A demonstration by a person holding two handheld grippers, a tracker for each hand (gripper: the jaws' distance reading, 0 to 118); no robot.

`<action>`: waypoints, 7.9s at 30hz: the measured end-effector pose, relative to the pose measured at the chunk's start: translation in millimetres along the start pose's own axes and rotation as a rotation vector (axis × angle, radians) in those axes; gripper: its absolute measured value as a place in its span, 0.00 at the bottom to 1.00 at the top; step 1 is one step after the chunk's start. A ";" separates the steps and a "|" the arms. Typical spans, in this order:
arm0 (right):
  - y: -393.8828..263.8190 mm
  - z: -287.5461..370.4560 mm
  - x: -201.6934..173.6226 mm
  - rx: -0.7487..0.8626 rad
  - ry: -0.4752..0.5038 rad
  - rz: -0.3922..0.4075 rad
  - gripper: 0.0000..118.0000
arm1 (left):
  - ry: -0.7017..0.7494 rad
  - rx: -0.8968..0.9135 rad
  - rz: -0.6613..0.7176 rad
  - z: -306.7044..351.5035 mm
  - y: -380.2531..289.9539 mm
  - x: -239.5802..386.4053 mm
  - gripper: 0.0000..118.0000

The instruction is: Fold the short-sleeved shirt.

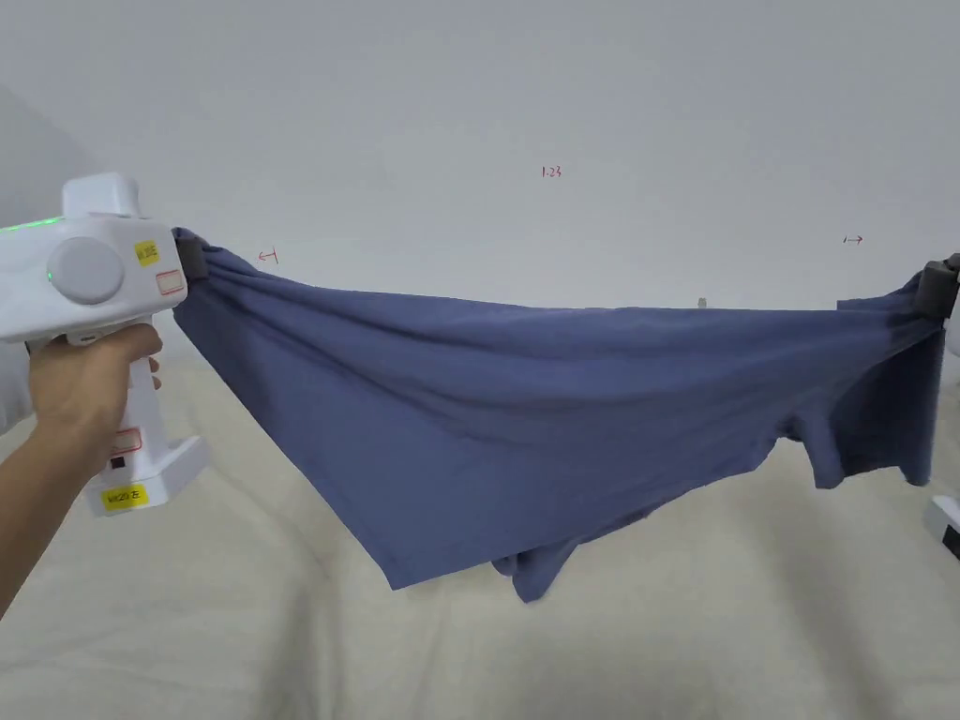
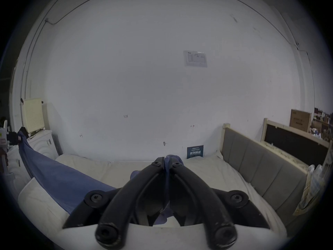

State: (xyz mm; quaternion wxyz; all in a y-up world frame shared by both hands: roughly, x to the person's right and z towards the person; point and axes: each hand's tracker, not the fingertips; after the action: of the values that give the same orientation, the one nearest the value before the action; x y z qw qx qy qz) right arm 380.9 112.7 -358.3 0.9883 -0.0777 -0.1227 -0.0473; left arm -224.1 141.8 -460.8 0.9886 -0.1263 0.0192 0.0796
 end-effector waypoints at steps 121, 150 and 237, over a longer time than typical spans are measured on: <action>-373.5 -70.1 -158.4 -0.911 0.140 0.274 0.76 | 0.105 -0.604 0.119 182.7 -391.0 -155.3 0.04; -61.4 94.7 -53.0 -0.049 0.183 0.096 0.00 | -0.070 -0.223 0.171 118.7 -178.9 -53.2 0.04; -214.8 266.5 -51.9 -0.087 0.066 0.083 0.76 | -0.115 -0.084 -0.095 237.3 -265.5 -16.0 0.87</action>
State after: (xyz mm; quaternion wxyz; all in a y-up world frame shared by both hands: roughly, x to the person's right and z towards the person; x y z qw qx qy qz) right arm 243.9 -50.7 -85.5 0.9886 -0.1240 -0.0845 -0.0143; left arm -192.6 -54.4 -164.8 0.9846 -0.1636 -0.0470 0.0404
